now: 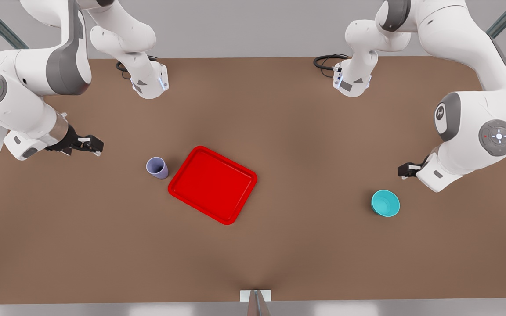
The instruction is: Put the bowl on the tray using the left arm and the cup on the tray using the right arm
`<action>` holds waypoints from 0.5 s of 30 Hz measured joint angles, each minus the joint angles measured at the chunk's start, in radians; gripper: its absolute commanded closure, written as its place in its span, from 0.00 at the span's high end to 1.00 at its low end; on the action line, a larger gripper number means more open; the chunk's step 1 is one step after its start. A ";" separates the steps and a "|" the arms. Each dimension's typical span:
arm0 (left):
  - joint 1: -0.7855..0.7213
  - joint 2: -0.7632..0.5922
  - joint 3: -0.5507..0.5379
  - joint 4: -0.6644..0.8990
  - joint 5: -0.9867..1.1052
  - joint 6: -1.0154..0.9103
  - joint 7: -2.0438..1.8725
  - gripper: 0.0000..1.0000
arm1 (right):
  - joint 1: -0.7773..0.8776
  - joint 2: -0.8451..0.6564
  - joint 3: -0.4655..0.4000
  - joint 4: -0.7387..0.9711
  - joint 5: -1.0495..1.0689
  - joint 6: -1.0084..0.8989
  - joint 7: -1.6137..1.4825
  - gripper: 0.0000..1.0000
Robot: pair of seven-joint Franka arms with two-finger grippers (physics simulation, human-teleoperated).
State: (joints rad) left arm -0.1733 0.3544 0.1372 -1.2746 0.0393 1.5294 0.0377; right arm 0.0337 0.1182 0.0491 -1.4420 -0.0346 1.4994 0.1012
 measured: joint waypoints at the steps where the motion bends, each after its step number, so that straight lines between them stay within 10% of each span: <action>1: -0.002 0.001 0.001 -0.002 0.001 -0.003 -0.001 1.00 | 0.000 0.001 0.000 0.000 -0.001 0.001 0.000 1.00; 15: 0.192 0.323 0.061 -0.233 -0.321 0.429 0.446 1.00 | 0.033 0.041 0.021 -0.106 0.012 0.139 0.012 1.00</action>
State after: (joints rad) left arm 0.0184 0.6773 0.1978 -1.5080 -0.2818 1.9589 0.4838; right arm 0.0672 0.1589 0.0699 -1.5478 -0.0230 1.6383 0.1129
